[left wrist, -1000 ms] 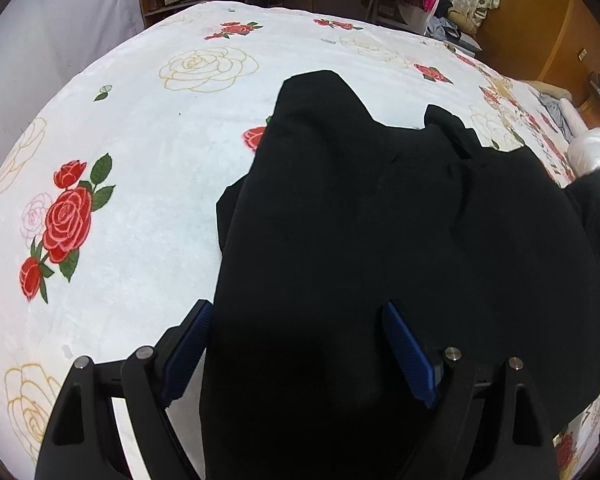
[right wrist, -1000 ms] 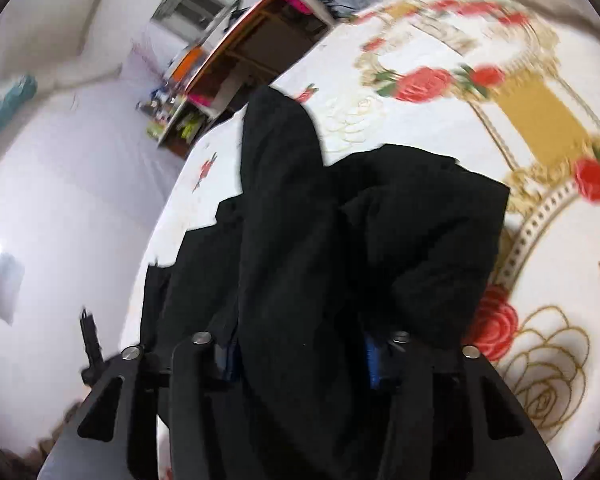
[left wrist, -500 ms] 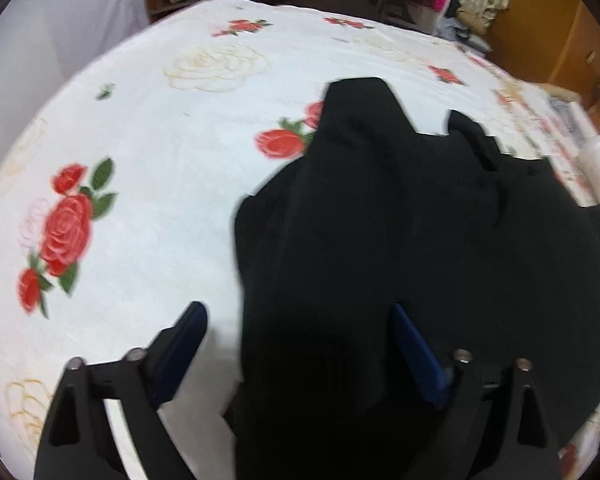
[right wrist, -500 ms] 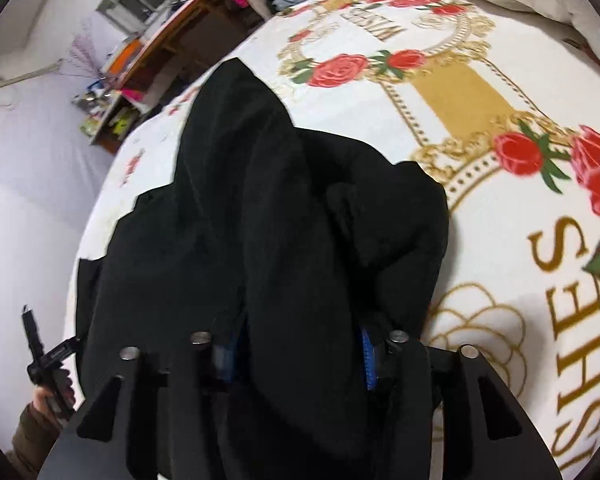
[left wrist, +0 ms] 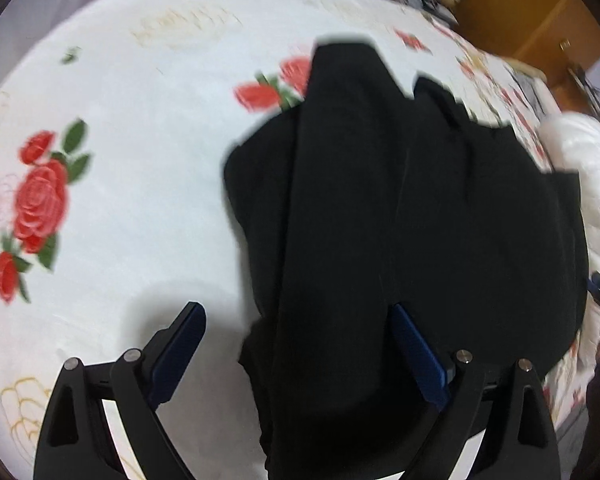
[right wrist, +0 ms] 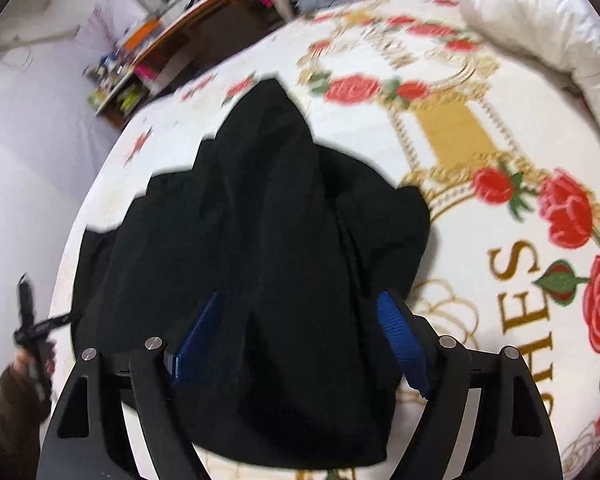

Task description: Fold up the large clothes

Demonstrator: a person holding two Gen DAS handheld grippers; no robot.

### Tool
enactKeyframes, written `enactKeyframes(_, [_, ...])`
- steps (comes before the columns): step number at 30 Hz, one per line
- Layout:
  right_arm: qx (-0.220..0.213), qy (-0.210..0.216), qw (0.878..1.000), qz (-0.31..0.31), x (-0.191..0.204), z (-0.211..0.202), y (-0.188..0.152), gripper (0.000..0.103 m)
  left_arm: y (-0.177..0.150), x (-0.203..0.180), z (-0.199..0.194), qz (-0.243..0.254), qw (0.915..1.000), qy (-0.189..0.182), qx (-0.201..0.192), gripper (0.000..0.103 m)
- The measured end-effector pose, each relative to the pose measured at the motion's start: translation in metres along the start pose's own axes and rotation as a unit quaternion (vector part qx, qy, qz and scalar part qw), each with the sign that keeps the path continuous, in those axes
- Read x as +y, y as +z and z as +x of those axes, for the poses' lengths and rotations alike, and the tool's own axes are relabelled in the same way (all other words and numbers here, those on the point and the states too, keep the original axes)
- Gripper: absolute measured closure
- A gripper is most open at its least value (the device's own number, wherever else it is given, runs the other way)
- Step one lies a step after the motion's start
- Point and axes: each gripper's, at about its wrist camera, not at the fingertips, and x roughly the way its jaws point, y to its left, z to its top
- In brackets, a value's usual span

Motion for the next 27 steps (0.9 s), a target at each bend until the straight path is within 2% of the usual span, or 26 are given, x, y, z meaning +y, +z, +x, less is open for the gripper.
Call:
enactKeyframes(3, [0.042, 0.023, 0.999, 0.011, -0.013, 0.017, -0.004, 0.023, 0.003, 0.009, 0.009, -0.038, 0.9981, -0.047, 0.011, 0.008])
enactKeyframes(5, [0.062, 0.032, 0.998, 0.008, -0.018, 0.03, -0.005, 0.02, 0.005, 0.009, 0.015, -0.036, 0.9982, -0.046, 0.016, 0.004])
enactKeyframes(7, [0.067, 0.047, 0.997, 0.011, -0.022, 0.036, -0.003, 0.01, 0.005, 0.007, 0.021, -0.03, 0.9984, -0.042, 0.023, 0.003])
enactKeyframes(9, [0.073, 0.057, 0.996, 0.018, -0.026, 0.042, -0.001, 0.009, 0.007, 0.007, 0.023, -0.032, 0.9981, -0.047, 0.023, 0.002])
enactKeyframes(15, [0.095, 0.06, 0.994, 0.014, -0.027, 0.06, 0.004, 0.002, 0.007, 0.004, 0.039, -0.032, 0.9978, -0.035, 0.045, 0.0])
enactKeyframes(18, [0.108, 0.061, 0.992, 0.02, -0.024, 0.073, 0.007, 0.0, 0.006, -0.006, 0.048, -0.017, 0.9987, -0.015, 0.044, 0.0])
enactKeyframes(22, [0.126, 0.048, 0.991, 0.009, -0.017, 0.085, 0.011, 0.0, 0.006, -0.02, 0.064, -0.02, 0.9981, -0.011, 0.057, 0.0])
enactKeyframes(27, [0.144, 0.021, 0.989, -0.003, -0.009, 0.093, 0.01, 0.0, 0.006, -0.039, 0.073, -0.001, 0.9972, 0.025, 0.071, 0.0])
